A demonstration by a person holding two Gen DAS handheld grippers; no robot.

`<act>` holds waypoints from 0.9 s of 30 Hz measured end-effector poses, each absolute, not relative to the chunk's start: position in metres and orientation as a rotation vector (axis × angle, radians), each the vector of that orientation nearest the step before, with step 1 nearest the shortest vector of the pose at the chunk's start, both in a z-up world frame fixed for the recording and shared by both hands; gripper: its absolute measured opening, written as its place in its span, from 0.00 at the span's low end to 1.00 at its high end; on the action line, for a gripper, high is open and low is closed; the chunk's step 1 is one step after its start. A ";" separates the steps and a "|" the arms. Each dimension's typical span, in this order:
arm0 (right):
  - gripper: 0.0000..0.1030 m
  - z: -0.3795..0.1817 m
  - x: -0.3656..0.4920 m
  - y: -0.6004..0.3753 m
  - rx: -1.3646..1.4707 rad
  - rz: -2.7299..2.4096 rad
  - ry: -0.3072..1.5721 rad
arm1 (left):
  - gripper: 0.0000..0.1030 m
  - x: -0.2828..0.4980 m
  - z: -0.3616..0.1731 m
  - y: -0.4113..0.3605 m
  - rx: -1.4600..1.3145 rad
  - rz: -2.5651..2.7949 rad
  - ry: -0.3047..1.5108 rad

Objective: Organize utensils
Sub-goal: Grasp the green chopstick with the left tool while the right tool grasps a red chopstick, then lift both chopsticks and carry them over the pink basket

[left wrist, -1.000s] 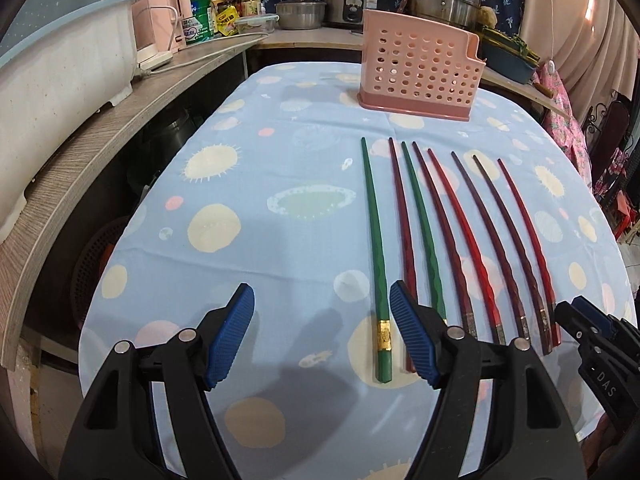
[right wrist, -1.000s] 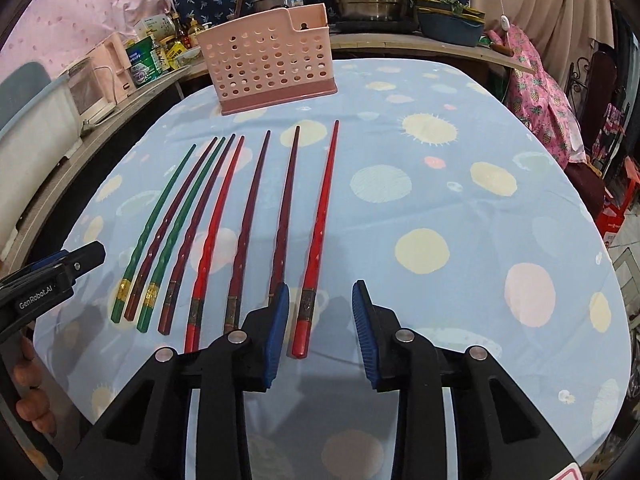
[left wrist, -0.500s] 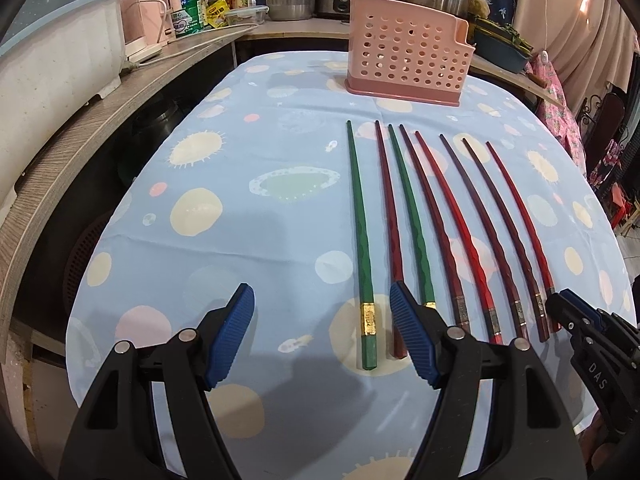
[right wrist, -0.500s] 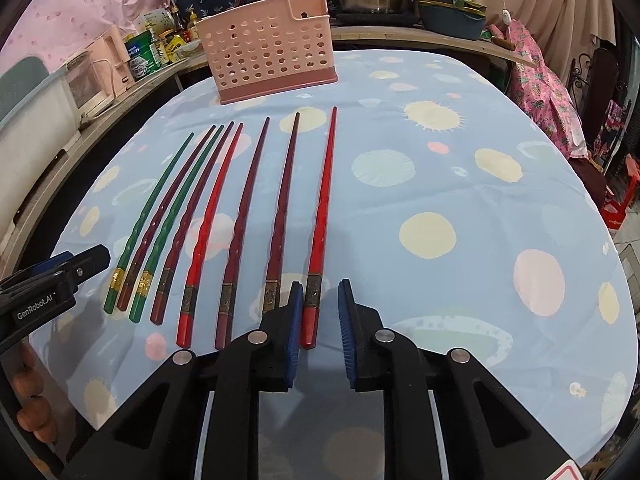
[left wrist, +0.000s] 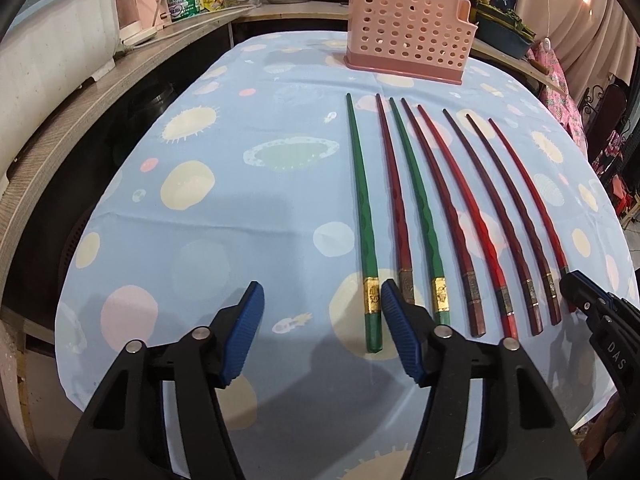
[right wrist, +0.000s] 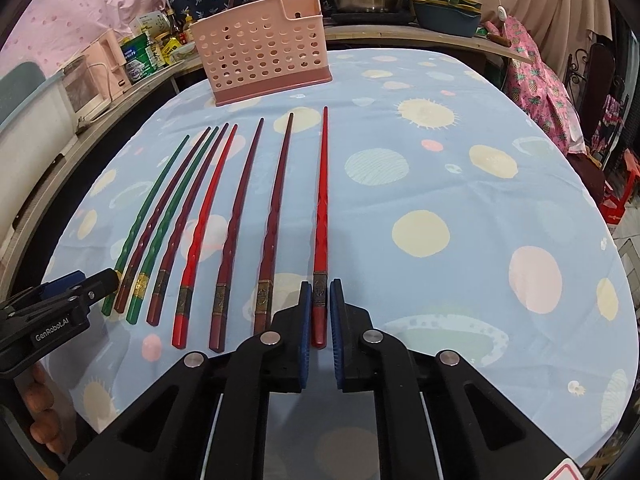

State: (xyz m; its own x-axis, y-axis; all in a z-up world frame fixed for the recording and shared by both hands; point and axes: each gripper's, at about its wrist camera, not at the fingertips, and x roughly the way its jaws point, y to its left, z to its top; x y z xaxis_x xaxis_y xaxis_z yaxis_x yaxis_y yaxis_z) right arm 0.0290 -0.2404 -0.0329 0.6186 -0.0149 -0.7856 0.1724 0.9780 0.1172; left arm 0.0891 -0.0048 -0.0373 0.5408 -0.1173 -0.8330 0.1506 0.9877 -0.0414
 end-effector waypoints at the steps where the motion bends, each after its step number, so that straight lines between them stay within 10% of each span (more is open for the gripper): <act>1: 0.09 -0.033 0.029 -0.240 0.187 -0.109 0.898 | 0.53 0.089 -0.038 -0.004 0.034 -0.159 0.990; 16: 0.08 -0.033 0.029 -0.241 0.188 -0.108 0.899 | 0.08 0.089 -0.036 -0.002 0.011 -0.212 1.010; 27: 0.07 -0.026 0.027 -0.243 0.205 -0.099 0.886 | 0.07 0.087 -0.029 -0.002 -0.006 -0.229 1.013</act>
